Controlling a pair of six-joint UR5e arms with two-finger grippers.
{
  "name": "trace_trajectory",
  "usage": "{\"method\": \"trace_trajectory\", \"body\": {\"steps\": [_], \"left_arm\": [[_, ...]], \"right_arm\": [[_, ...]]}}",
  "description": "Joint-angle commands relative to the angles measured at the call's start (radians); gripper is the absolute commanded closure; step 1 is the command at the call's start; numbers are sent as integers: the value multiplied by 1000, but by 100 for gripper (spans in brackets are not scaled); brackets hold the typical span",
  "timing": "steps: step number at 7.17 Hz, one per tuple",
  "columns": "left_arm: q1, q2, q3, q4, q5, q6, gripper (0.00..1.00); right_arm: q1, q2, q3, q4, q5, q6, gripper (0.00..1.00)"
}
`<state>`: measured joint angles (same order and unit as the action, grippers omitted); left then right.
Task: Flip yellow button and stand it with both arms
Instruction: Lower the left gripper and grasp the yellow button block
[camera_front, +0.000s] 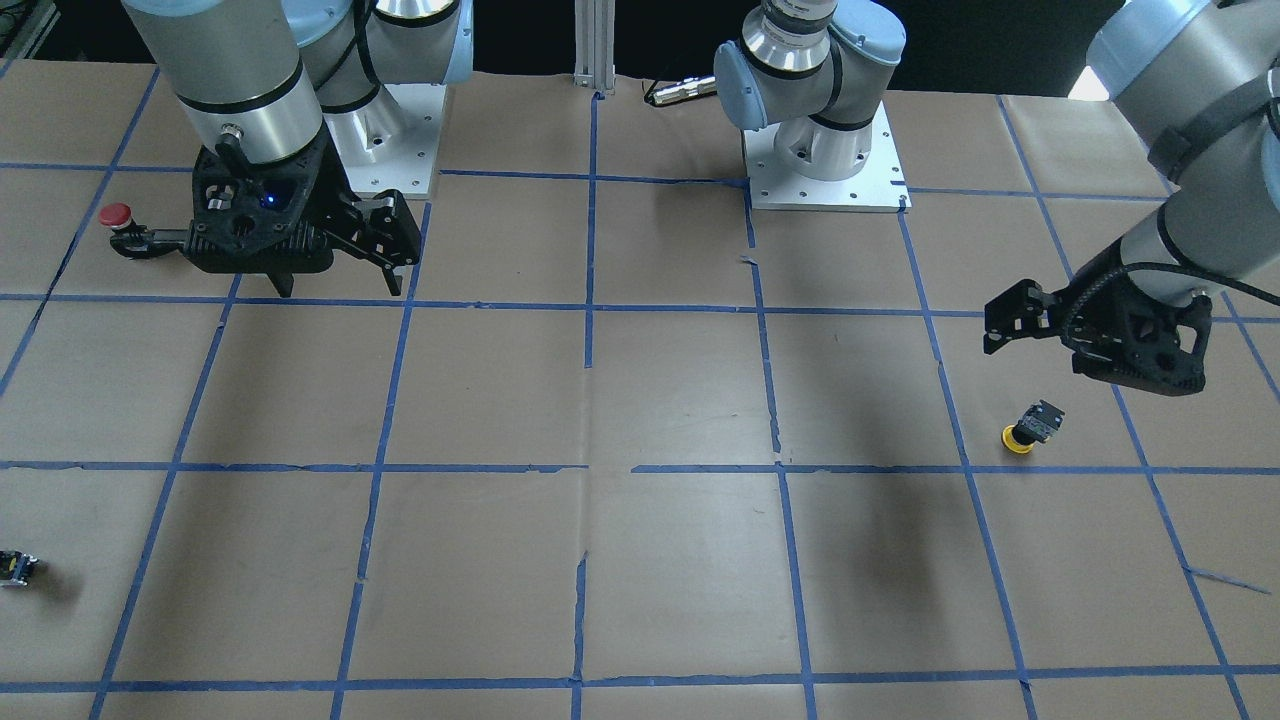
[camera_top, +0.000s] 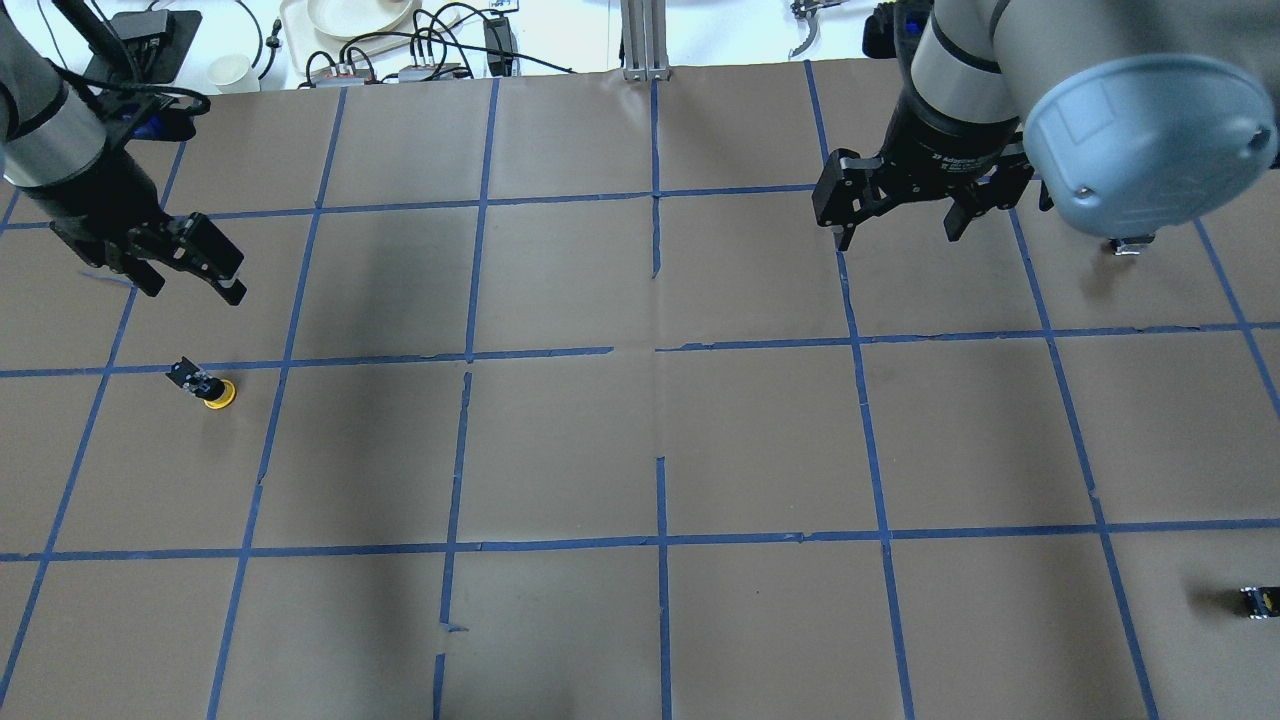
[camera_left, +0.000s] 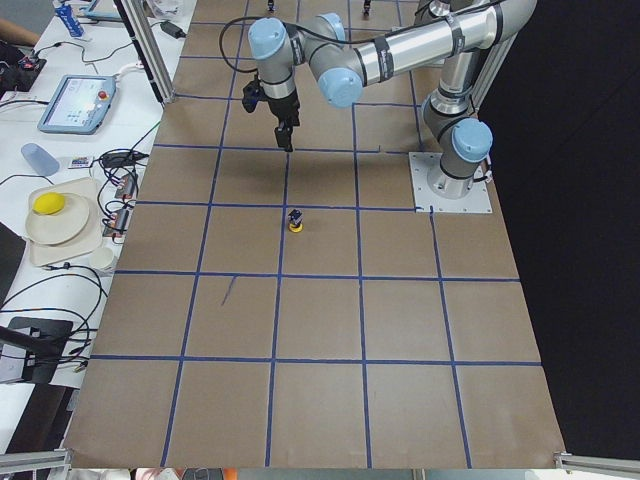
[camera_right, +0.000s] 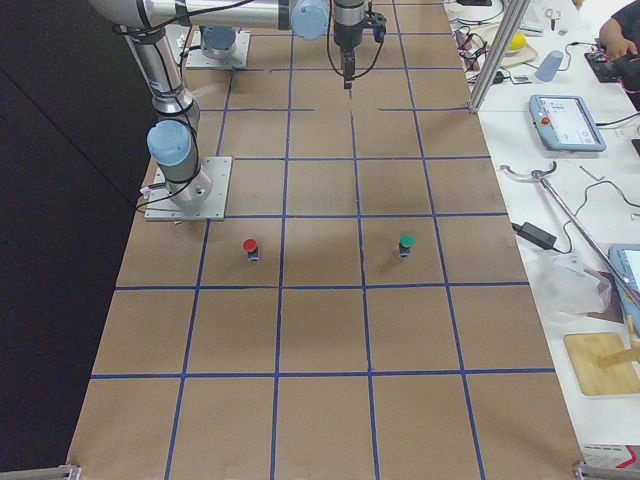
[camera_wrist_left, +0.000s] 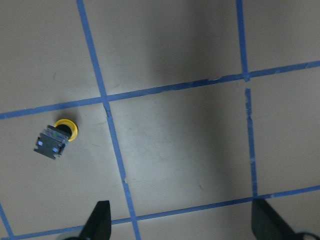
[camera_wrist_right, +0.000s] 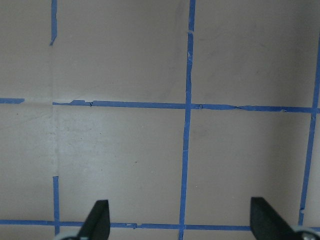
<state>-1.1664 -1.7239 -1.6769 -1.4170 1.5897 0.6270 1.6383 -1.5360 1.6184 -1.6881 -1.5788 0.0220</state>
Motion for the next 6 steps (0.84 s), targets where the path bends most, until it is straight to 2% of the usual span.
{"method": "trace_trajectory", "body": {"steps": [1,4,6], "left_arm": [[92,-37,-113,198,0,252,0],[160,-60,-271,422,-4,500,0],[163,-112,-273,467,-10,571,4]], "right_arm": [[0,-1,0,1,-1,-2,0],[0,0,0,-1,-1,0,0],[0,-1,0,-1,0,0,0]]}}
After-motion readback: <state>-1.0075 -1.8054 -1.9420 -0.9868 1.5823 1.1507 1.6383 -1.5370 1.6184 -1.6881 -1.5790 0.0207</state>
